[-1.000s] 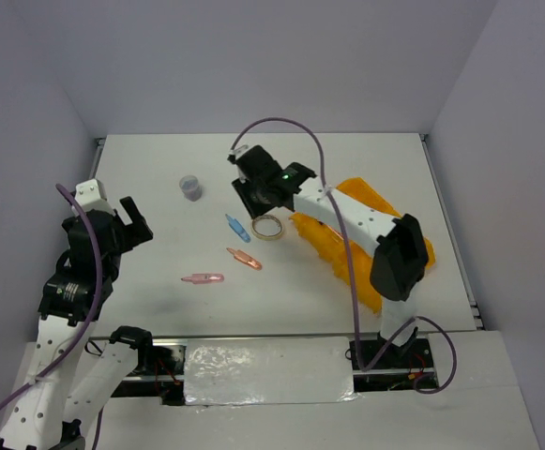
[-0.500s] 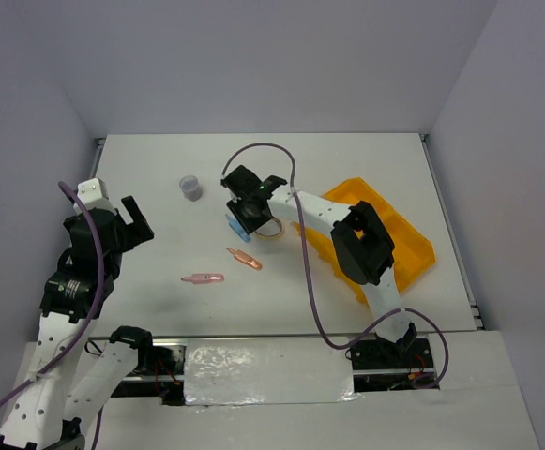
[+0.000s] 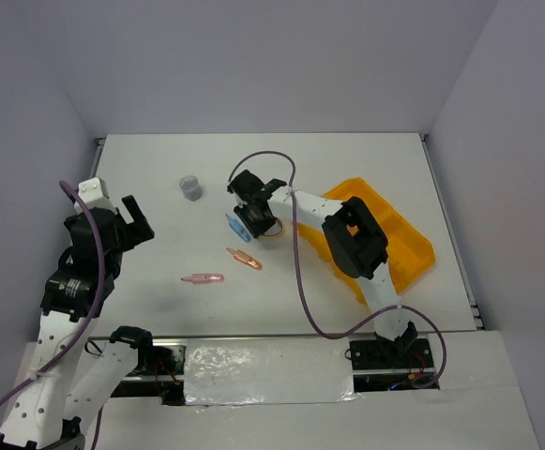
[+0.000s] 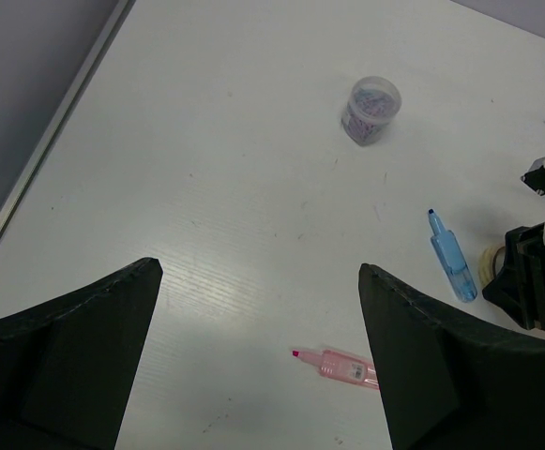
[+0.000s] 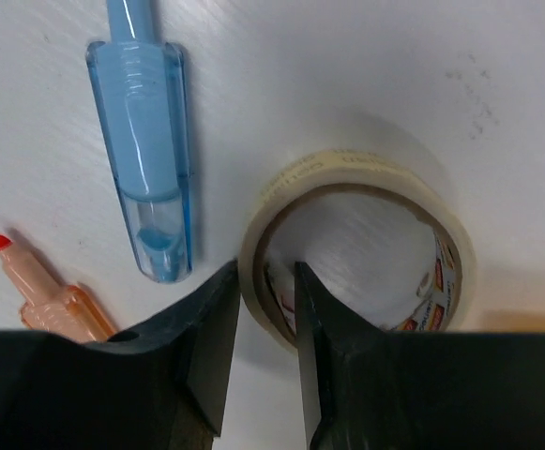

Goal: Sort the stationery into containers
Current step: Pick up the stationery from the center of the board, then place the stationery in the storage box, then pick up the stationery from the center of the board, then place the stationery in the storage box, then pick up the pen from the center of the board.

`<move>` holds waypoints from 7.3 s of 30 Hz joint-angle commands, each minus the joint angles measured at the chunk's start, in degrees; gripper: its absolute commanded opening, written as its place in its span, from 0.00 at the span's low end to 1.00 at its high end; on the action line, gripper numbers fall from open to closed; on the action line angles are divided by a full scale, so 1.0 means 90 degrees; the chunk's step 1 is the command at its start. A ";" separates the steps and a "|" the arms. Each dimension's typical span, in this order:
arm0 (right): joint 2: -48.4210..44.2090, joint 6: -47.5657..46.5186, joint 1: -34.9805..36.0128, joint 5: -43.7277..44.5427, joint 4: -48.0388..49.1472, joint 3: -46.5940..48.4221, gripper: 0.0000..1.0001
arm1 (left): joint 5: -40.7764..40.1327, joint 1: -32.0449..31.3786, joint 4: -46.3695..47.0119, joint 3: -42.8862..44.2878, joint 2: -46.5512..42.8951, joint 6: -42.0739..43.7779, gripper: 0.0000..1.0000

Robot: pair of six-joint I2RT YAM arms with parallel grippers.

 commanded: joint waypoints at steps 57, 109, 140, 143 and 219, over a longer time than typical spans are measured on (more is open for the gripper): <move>-0.2261 0.1092 -0.3745 0.0205 0.0132 -0.1246 0.21 | 0.0120 0.0030 0.0262 0.0040 0.0053 0.0123 0.99; -0.7964 0.1395 -0.1596 -0.2882 0.1676 -0.4675 1.00 | 0.1106 0.0381 0.1121 0.5177 0.9653 -0.1107 0.98; -1.0610 0.2400 -0.1557 0.1298 -0.0257 -0.3582 1.00 | 0.4299 -0.3464 0.4430 0.6054 0.8528 -0.0365 0.04; -1.0747 0.2410 -0.1558 0.1347 -0.0628 -0.3231 1.00 | 0.4739 -0.3915 0.4997 0.7038 0.9241 -0.0492 0.05; -0.0994 -0.1710 0.2290 -0.0869 0.1520 -0.0613 0.80 | -0.1911 -0.1631 -0.2629 0.2160 0.0358 -0.1588 0.99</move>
